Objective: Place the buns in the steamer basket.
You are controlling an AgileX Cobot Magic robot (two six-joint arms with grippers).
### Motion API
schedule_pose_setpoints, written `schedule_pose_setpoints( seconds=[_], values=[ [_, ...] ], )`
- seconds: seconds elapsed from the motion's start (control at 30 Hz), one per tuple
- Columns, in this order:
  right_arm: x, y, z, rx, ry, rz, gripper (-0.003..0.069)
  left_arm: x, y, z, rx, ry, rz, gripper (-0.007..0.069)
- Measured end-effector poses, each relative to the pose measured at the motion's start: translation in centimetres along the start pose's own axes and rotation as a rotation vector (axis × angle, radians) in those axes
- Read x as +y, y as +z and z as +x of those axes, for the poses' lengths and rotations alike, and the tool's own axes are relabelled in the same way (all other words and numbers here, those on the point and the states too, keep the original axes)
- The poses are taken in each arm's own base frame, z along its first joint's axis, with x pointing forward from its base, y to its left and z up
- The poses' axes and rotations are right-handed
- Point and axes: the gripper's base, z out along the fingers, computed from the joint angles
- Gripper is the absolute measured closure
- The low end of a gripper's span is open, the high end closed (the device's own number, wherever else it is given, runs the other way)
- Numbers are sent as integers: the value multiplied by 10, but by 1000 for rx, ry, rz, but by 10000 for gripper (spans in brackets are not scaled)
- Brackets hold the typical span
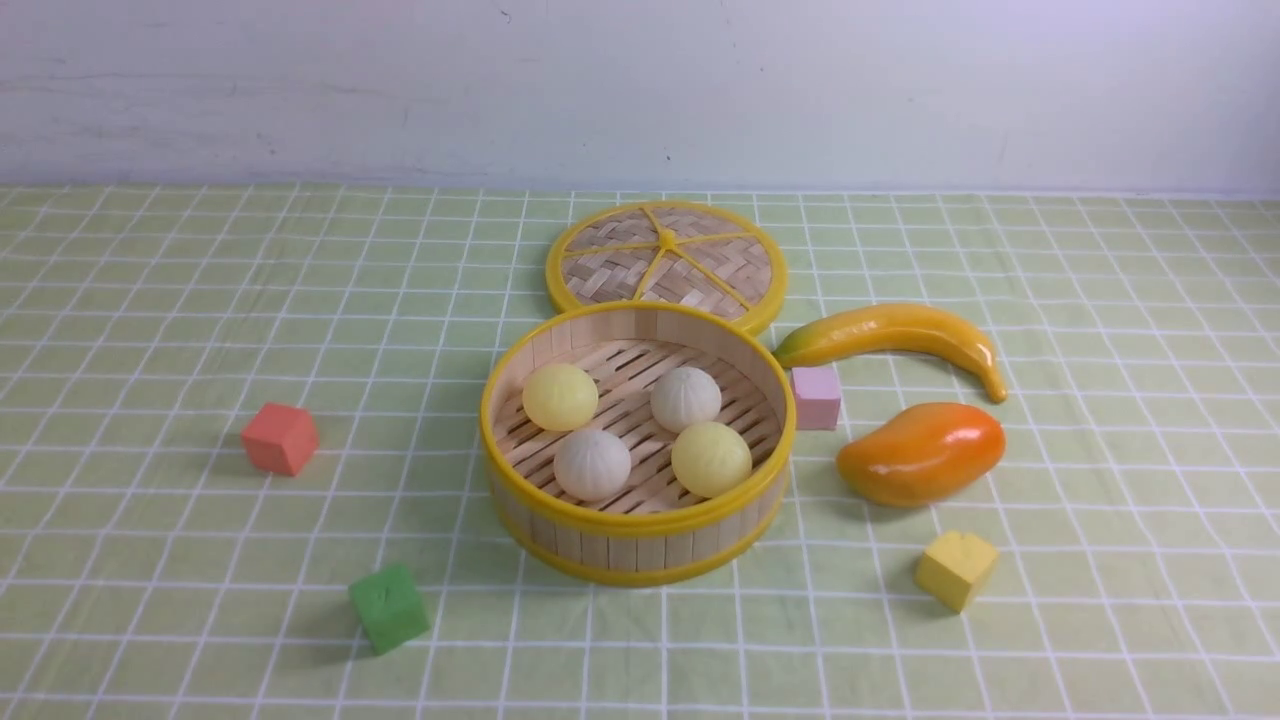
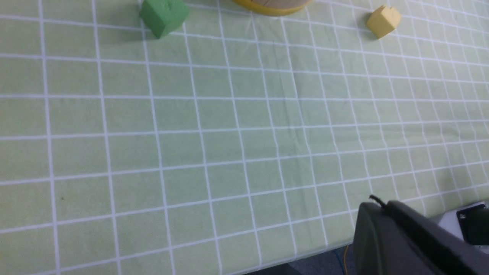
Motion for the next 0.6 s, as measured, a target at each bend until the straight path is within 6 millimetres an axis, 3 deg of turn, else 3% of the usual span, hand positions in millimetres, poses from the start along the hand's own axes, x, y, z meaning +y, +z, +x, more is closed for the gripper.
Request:
schedule_pose_setpoints(
  seconds=[0.47, 0.6],
  values=[
    [0, 0, 0, 0, 0, 0, 420, 10, 5, 5, -11, 16, -55, 638],
    [0, 0, 0, 0, 0, 0, 420, 14, 9, -10, -187, 8, -90, 638]
  ],
)
